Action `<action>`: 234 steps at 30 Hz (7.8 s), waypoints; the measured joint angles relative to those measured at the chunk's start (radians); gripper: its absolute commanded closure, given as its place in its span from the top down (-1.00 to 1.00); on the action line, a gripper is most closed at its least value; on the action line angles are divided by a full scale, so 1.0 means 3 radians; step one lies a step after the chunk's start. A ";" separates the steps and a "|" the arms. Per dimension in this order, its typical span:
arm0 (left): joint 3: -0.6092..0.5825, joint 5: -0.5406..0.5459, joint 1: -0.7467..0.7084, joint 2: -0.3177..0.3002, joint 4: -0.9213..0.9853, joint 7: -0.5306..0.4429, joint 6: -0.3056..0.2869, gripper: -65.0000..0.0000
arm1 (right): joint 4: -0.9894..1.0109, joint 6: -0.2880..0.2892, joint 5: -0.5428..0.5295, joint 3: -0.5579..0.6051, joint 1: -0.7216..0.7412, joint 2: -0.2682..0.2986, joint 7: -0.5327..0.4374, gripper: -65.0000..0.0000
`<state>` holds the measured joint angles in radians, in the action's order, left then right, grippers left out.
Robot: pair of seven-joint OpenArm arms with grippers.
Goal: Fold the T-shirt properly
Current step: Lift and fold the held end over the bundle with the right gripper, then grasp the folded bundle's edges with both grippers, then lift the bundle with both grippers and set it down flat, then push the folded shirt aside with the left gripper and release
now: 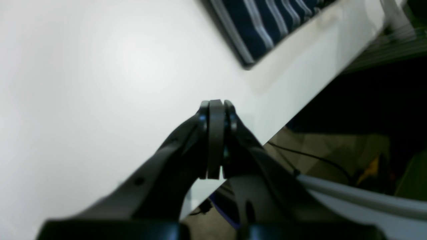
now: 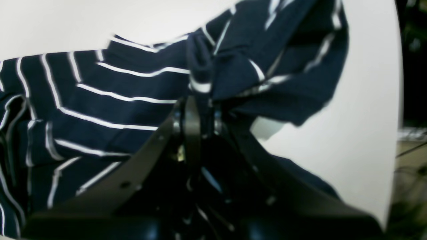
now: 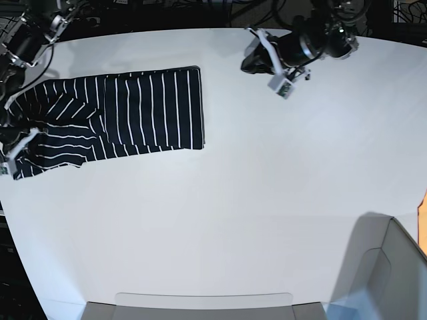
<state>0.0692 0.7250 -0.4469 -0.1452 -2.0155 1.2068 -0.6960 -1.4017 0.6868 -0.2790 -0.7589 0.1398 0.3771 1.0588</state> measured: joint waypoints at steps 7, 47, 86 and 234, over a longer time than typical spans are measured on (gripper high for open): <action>0.0570 0.0070 0.0018 -0.0258 0.0013 -0.0008 0.0001 -1.00 | -0.1462 0.0000 0.0430 0.0529 -0.0352 -0.0835 0.0114 -1.00; 0.0930 0.0062 0.0131 -0.0228 0.0446 -0.0015 0.0000 -1.00 | -0.2090 0.0000 0.2103 0.3768 -0.1088 -0.1251 0.0123 -0.47; 0.0923 0.0058 0.0366 -0.0089 0.0727 -0.0015 -0.0001 -1.00 | -0.2169 0.0000 0.1759 0.4105 -0.1275 0.0061 0.0120 -1.00; -0.0284 -0.2655 0.1195 0.0643 0.0993 -0.0848 -0.0003 -1.00 | -0.1696 0.0000 0.1017 0.1486 -0.1214 -0.0379 -0.0003 -1.00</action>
<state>-0.0158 -0.0715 -0.0883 0.0479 -1.7176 0.9524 -0.6968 -1.9106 0.6868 0.0261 -0.3130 -0.2245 0.2634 1.0580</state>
